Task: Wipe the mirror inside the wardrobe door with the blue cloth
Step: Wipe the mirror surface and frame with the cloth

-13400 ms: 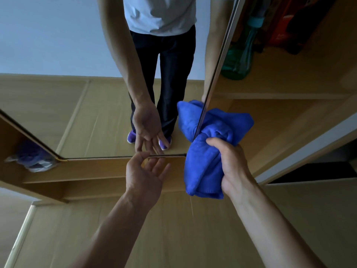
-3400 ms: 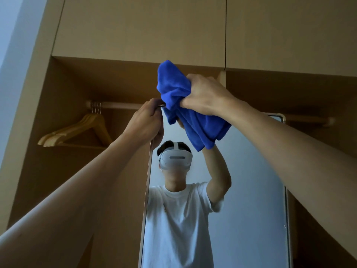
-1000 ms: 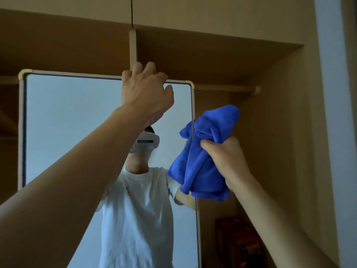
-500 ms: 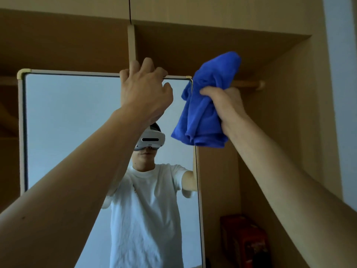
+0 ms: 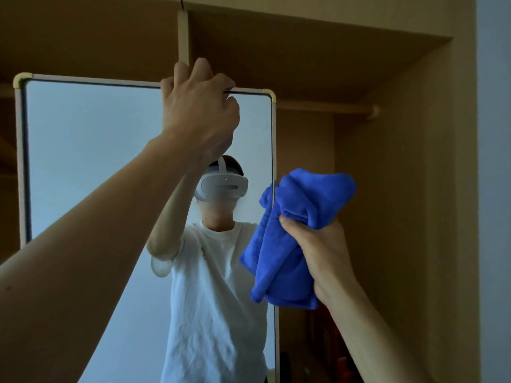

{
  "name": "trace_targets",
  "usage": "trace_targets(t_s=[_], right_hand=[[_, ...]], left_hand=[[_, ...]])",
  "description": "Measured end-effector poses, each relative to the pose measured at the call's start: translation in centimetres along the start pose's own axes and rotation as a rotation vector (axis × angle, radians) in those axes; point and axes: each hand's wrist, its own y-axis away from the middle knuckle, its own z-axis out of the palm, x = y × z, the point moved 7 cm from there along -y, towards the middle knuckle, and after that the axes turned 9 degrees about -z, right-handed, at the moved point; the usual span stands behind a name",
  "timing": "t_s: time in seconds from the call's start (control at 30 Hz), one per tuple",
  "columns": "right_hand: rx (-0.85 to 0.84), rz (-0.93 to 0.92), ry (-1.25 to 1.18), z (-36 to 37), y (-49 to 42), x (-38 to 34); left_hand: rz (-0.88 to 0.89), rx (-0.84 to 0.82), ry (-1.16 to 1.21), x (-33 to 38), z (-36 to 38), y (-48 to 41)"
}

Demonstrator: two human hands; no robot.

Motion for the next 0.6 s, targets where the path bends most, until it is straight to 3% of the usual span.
trace_targets(t_s=[0.33,0.5,0.6], right_hand=[[-0.004,-0.138,0.018,1.3,-5.1,-5.3],[-0.021,-0.09,0.036,0.3,-1.1,-1.5],[-0.008,0.033,0.038,-1.0,2.5,2.7]], left_hand=[[0.008,0.009,-0.047,0.0,0.0,0.2],[0.01,-0.019,-0.062,-0.1,0.0,-0.1],[-0.009,0.009,-0.06,-0.3,0.1,-0.2]])
